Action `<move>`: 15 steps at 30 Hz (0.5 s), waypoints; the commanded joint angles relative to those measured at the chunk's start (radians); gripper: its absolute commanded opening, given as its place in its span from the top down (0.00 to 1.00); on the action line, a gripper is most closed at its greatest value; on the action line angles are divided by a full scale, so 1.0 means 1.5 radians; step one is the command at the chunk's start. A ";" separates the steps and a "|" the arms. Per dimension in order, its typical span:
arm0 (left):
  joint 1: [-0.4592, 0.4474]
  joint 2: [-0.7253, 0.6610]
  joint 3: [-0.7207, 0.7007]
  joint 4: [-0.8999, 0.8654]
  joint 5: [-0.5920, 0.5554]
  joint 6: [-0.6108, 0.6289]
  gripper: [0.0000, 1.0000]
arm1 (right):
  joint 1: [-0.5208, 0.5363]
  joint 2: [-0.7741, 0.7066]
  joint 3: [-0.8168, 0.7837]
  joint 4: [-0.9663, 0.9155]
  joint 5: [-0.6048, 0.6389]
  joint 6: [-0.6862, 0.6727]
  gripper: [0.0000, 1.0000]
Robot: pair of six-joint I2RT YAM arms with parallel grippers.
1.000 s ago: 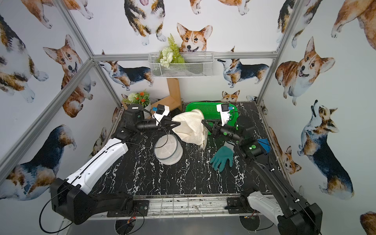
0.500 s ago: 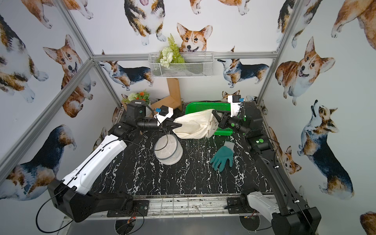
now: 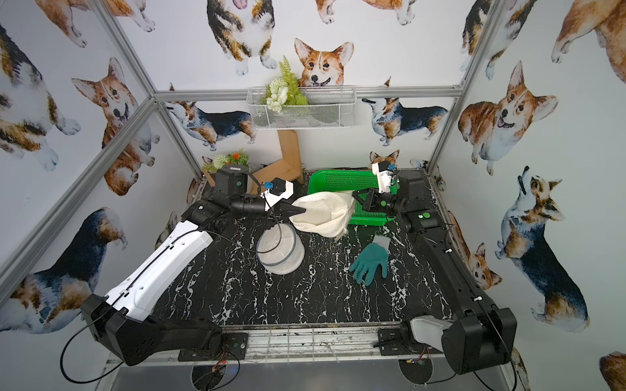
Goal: Turn the laundry bag inside out
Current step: Turn over the laundry bag.
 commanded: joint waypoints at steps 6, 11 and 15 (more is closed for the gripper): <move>0.005 -0.030 -0.098 0.450 0.048 -0.319 1.00 | -0.006 -0.003 -0.082 0.030 -0.021 -0.018 1.00; -0.011 -0.028 -0.112 0.504 -0.008 -0.357 1.00 | 0.007 -0.014 -0.110 0.061 -0.061 -0.015 1.00; -0.014 -0.029 -0.114 0.485 -0.082 -0.355 1.00 | 0.001 -0.033 -0.080 0.072 -0.003 0.005 0.71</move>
